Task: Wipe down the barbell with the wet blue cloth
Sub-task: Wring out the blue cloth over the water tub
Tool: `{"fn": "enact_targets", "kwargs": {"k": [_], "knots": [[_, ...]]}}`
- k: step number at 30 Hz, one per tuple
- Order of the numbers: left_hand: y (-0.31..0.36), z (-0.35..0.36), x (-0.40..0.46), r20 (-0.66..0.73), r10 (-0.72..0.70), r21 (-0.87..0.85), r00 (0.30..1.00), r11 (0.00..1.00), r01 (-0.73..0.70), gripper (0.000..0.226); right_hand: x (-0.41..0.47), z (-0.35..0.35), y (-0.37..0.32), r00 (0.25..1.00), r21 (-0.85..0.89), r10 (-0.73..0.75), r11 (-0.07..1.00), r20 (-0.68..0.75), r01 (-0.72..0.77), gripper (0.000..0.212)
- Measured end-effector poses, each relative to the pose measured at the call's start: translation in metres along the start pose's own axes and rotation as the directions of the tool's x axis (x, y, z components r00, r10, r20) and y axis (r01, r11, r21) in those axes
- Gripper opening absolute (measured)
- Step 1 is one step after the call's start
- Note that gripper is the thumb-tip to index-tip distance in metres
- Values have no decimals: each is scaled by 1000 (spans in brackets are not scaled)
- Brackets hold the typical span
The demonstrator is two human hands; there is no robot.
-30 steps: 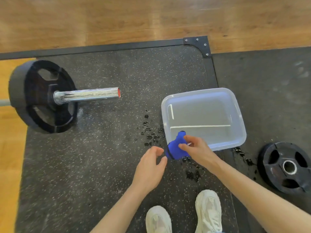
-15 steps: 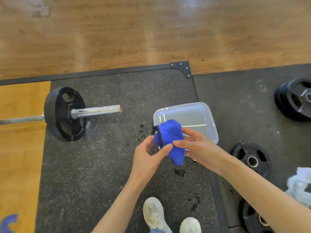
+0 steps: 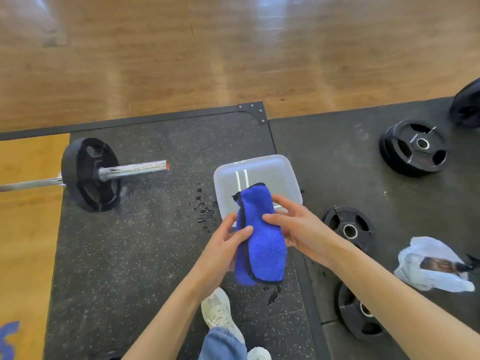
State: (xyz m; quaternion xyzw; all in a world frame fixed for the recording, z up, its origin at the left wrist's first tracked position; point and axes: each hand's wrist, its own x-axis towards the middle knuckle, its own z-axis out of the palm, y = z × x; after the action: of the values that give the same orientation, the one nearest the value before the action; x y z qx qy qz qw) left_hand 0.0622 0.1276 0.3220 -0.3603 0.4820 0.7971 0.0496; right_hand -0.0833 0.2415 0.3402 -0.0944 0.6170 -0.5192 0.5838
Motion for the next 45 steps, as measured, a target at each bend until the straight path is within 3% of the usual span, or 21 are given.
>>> {"fn": "enact_targets", "kwargs": {"k": [3,9,16,23,24,27,29,31,34,36,39,45], "knots": [[1,17,-25,-9,-61,76,998,995,62,24,-34,-1,-5,997,-85,-68,994,28,70,42],[6,22,-59,-60,12,75,998,997,-8,26,-70,13,-9,987,-141,-82,985,142,102,54],[-4,-3,-89,9,35,157,999,987,-36,37,-72,45,17,998,-141,-65,988,-28,60,39],[-17,-49,-121,-128,249,220,960,951,-217,21,-71,98,33,974,-228,-208,956,-86,184,14],[-17,-58,-127,-125,298,239,946,935,-262,22,-72,110,34,967,-265,-242,941,-82,213,19],[-12,-80,-153,-95,431,284,897,876,-390,31,-73,148,39,941,-316,-328,904,-83,287,64],[-8,-97,-170,-48,494,341,868,825,-451,33,-74,172,44,929,-298,-365,895,-65,331,73],[-12,-117,-183,-24,528,413,849,778,-473,49,-77,193,50,924,-244,-376,905,-73,349,73],[-16,-143,-195,-25,461,313,887,846,-432,43,-84,220,60,912,-180,-389,914,-132,364,71],[-20,-158,-200,-23,353,285,935,899,-332,38,-90,236,64,905,-183,-387,916,-175,357,61],[-29,-176,-207,38,252,385,967,889,-247,21,-99,250,70,918,-170,-342,935,-200,311,45],[-56,-195,-223,128,179,382,975,899,-215,34,-115,265,89,948,-183,-212,968,-236,171,16]]}}
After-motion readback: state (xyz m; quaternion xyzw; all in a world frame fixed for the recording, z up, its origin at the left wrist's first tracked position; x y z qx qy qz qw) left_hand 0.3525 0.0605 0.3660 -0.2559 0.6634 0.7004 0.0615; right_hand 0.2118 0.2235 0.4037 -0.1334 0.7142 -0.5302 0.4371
